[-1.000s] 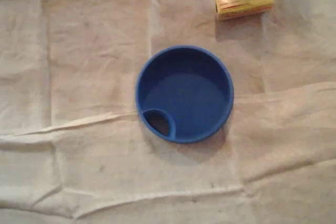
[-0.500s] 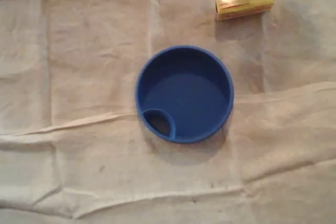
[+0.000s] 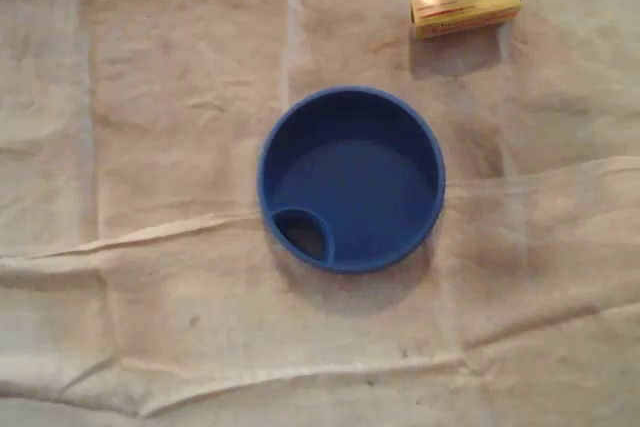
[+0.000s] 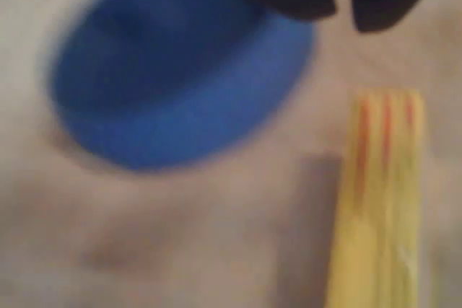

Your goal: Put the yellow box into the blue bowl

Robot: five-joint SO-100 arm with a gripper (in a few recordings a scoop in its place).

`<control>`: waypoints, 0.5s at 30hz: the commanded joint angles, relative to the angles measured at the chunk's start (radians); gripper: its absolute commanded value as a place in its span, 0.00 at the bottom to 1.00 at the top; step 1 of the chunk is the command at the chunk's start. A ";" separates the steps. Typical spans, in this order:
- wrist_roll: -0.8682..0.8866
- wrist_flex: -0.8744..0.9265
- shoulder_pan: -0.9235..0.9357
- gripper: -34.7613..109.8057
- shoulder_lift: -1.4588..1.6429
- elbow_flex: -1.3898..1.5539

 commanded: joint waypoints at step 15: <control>0.009 -0.086 0.002 0.35 -0.106 -0.043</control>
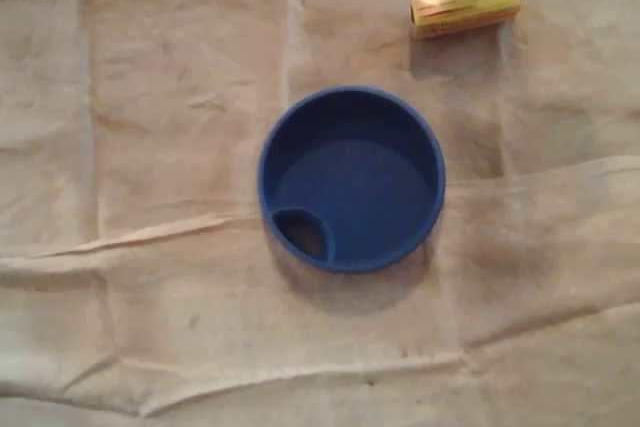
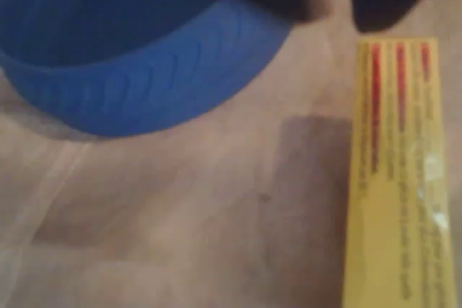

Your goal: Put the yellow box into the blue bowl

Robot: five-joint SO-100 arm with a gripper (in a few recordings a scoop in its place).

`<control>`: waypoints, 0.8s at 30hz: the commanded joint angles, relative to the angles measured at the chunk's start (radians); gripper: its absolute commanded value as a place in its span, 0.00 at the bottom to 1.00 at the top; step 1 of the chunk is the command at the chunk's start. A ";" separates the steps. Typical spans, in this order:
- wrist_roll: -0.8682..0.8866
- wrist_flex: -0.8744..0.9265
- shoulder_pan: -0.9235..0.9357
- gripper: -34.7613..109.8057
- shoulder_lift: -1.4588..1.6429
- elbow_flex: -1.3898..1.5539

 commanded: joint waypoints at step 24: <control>-0.005 -0.170 -0.003 0.42 0.135 0.374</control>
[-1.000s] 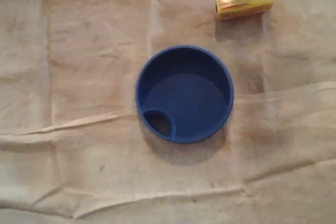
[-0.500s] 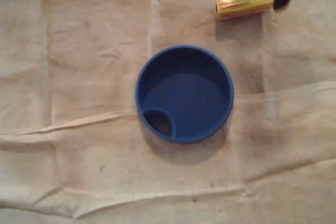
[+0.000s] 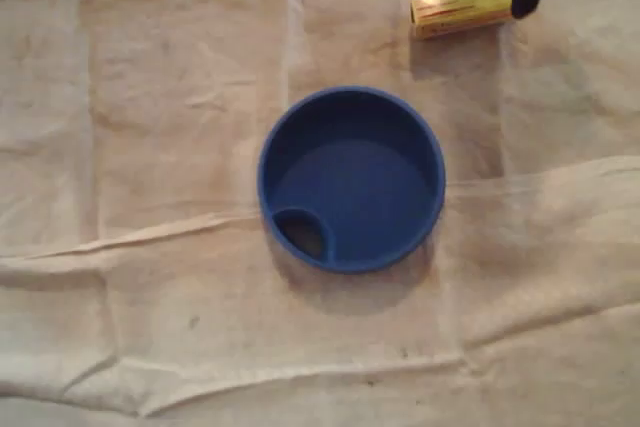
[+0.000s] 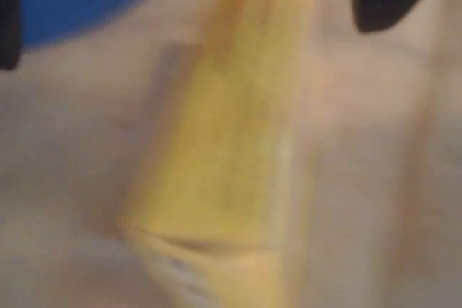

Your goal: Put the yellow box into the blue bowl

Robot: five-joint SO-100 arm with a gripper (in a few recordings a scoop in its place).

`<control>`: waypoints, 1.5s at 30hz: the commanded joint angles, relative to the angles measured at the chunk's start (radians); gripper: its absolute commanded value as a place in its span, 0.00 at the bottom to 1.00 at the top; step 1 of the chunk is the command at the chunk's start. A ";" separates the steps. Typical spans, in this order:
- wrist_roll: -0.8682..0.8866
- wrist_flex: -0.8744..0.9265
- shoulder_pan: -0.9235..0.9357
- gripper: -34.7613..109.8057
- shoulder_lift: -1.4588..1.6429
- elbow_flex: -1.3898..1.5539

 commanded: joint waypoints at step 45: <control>0.003 -0.129 -0.054 0.42 -0.034 0.041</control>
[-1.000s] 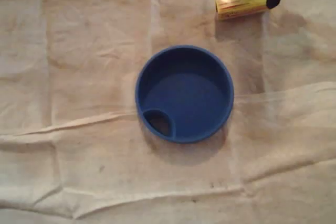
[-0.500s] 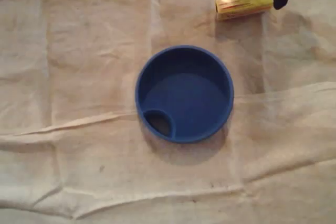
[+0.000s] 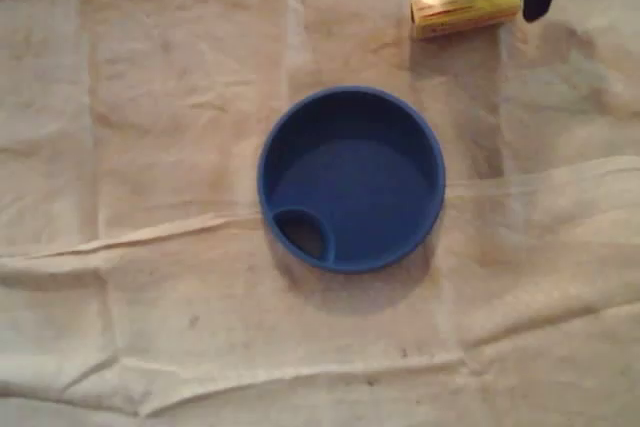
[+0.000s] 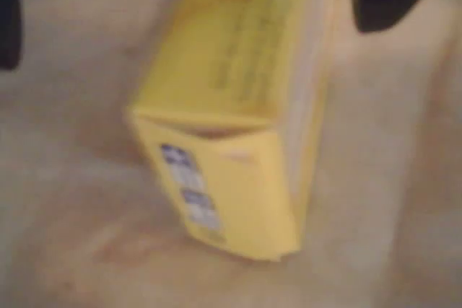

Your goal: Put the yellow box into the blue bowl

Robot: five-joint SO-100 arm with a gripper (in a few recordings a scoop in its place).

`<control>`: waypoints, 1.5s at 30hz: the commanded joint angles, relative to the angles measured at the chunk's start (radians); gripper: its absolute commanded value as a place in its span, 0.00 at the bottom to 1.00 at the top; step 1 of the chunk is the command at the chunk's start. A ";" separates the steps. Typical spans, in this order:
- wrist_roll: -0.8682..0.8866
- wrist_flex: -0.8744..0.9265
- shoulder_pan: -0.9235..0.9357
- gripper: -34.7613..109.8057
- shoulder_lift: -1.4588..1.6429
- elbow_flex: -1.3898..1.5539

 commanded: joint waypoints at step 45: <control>-0.002 -0.124 0.003 0.42 -0.049 0.098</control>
